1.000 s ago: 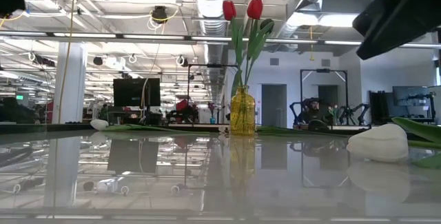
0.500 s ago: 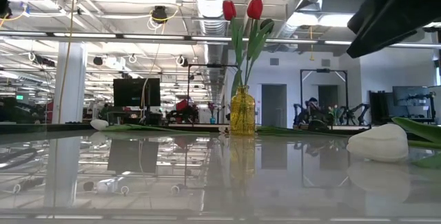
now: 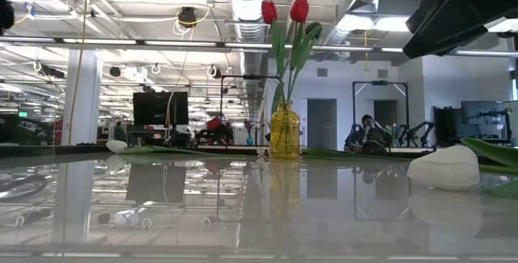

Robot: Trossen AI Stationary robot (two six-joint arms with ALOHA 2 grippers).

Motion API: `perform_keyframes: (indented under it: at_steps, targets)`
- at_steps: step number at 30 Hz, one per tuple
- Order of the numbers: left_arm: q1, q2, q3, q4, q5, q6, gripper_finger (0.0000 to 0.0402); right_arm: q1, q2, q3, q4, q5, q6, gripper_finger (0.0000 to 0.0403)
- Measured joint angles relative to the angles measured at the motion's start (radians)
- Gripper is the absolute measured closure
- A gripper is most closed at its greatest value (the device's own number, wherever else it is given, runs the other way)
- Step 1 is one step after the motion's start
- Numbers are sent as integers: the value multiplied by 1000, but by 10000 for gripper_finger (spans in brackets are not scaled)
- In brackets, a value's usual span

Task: Sort flowers into vase by color
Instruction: Put the bottom white flowers into the transparent vase

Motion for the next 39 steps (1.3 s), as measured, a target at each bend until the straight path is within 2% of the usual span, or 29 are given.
perform_keyframes:
  at_steps: [8,13,20,23,25,28,30,34,37,39]
  targets:
    - [-82,-3,-92,76,-217,28,402,0,0,0,0,3,0,271]
    - [-98,-4,-143,154,-220,27,401,0,0,0,0,4,1,271]
    - [-134,-3,-144,135,-227,37,402,-8,0,0,9,6,5,271]
    - [-141,-3,-145,136,-243,36,402,-14,1,-1,118,-26,-62,271]
    - [-141,-4,-145,137,-281,36,402,-25,20,-1,304,-50,-197,272]
    - [-141,-4,-145,138,-318,49,402,-64,95,2,638,-169,-411,282]
    - [-141,-3,-145,136,-327,51,402,-110,175,41,775,-268,-488,296]
    - [-141,-3,-146,134,-334,44,401,-207,364,225,800,-435,-608,330]
    - [-141,-4,-146,134,-339,38,401,-253,488,406,806,-520,-696,355]
    - [-141,-4,-146,135,-340,33,401,-275,553,512,798,-539,-738,370]
